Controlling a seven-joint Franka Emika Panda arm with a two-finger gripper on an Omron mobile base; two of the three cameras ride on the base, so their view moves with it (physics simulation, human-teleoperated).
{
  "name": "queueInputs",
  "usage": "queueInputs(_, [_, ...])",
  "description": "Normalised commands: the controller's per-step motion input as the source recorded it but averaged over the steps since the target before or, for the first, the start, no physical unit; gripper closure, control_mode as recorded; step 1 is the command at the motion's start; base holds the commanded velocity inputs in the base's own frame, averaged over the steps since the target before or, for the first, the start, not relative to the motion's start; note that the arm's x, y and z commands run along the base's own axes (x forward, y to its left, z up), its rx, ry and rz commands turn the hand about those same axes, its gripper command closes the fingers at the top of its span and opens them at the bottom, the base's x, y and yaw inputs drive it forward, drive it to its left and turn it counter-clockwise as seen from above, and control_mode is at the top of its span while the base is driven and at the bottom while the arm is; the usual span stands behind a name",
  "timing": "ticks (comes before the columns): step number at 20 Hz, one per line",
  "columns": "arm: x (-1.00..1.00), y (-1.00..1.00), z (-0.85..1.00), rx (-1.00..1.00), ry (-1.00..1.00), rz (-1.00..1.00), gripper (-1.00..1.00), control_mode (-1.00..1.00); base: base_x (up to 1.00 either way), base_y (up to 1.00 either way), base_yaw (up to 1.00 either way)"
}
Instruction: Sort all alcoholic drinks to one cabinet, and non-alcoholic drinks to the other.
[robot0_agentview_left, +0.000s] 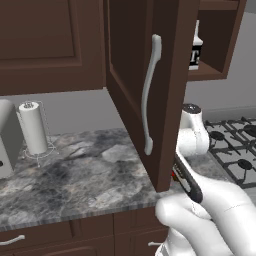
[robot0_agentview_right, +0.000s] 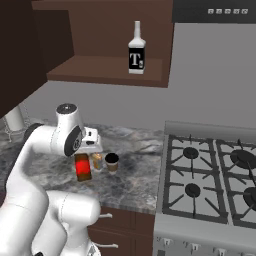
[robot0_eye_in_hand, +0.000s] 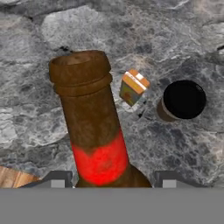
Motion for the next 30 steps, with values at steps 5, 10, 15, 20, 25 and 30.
queueInputs(5, [-0.27,-0.03,0.65,0.0,-0.22,-0.01,1.0,-1.0,0.0,0.0,0.0])
queueInputs(10, [-0.16,0.0,0.64,0.0,-0.25,0.0,1.0,-1.0,0.0,0.0,0.0])
queueInputs(15, [-0.14,-0.02,0.68,0.01,-0.2,-0.01,1.0,-1.0,0.0,0.0,0.0])
queueInputs(20, [-0.09,-0.06,0.7,0.04,-0.13,-0.02,1.0,-1.0,0.0,0.0,0.0])
queueInputs(25, [-0.06,-0.1,0.67,0.09,-0.06,-0.02,1.0,-1.0,0.0,0.0,0.0])
queueInputs(30, [-0.05,-0.13,0.6,0.09,-0.05,-0.01,1.0,-1.0,0.0,0.0,0.0])
